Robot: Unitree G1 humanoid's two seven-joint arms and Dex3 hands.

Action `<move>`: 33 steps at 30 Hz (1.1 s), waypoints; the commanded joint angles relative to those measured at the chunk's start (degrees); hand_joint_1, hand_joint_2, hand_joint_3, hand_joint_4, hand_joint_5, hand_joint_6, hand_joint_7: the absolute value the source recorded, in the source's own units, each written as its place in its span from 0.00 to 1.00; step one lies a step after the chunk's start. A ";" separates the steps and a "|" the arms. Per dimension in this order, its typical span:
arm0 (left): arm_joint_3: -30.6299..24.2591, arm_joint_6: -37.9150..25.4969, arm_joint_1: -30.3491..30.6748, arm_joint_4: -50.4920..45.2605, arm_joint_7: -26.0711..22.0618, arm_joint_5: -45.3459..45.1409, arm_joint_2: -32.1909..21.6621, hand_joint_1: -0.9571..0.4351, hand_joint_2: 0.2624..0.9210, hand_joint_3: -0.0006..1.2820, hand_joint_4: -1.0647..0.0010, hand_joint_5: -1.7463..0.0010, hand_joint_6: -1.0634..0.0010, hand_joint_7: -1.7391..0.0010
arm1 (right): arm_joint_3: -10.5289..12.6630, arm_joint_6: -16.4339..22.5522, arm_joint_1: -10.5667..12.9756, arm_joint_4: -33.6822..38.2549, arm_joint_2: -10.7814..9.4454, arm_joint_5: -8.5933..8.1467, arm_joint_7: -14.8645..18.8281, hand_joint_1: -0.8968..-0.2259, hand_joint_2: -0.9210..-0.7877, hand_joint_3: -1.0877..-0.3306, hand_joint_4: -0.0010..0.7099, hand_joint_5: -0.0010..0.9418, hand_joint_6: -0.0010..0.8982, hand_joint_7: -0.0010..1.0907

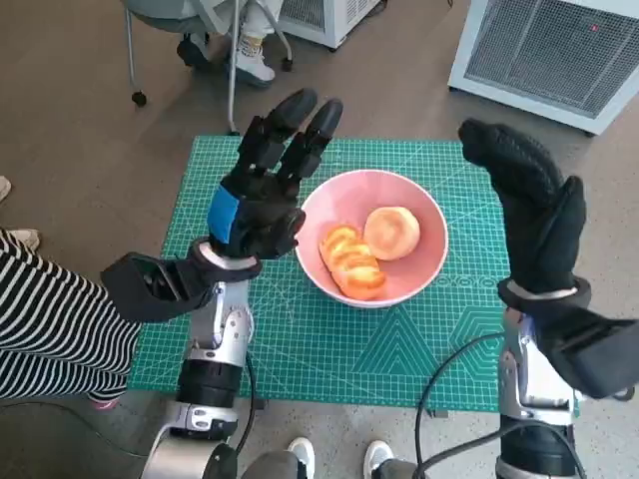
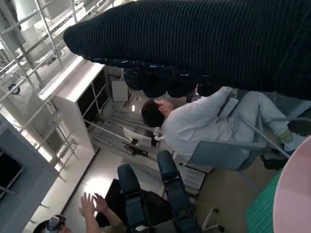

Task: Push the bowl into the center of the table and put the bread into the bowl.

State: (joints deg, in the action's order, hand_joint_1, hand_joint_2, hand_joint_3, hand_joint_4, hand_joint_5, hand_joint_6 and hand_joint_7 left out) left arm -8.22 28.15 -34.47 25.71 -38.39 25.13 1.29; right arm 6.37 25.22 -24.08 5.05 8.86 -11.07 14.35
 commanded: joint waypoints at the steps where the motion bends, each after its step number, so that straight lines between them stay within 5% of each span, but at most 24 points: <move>1: -0.17 0.49 0.56 0.03 -0.29 0.71 0.43 0.19 1.00 0.29 0.90 0.99 1.00 0.73 | -0.18 0.19 1.22 0.56 0.47 0.48 0.67 0.29 0.00 0.54 0.28 0.00 0.14 0.32; 33: -2.00 3.19 -0.60 1.63 -2.10 0.44 -1.47 0.21 1.00 0.26 0.94 1.00 1.00 0.75 | -2.30 5.27 0.49 4.99 -0.50 1.11 1.01 0.29 0.00 0.46 0.24 0.00 0.12 0.31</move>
State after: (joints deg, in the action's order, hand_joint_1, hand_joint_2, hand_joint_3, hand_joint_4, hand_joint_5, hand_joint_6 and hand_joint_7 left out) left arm -10.00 30.29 -34.53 26.73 -40.73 25.79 0.21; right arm 4.35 30.30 -24.07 8.70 8.50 -10.59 14.67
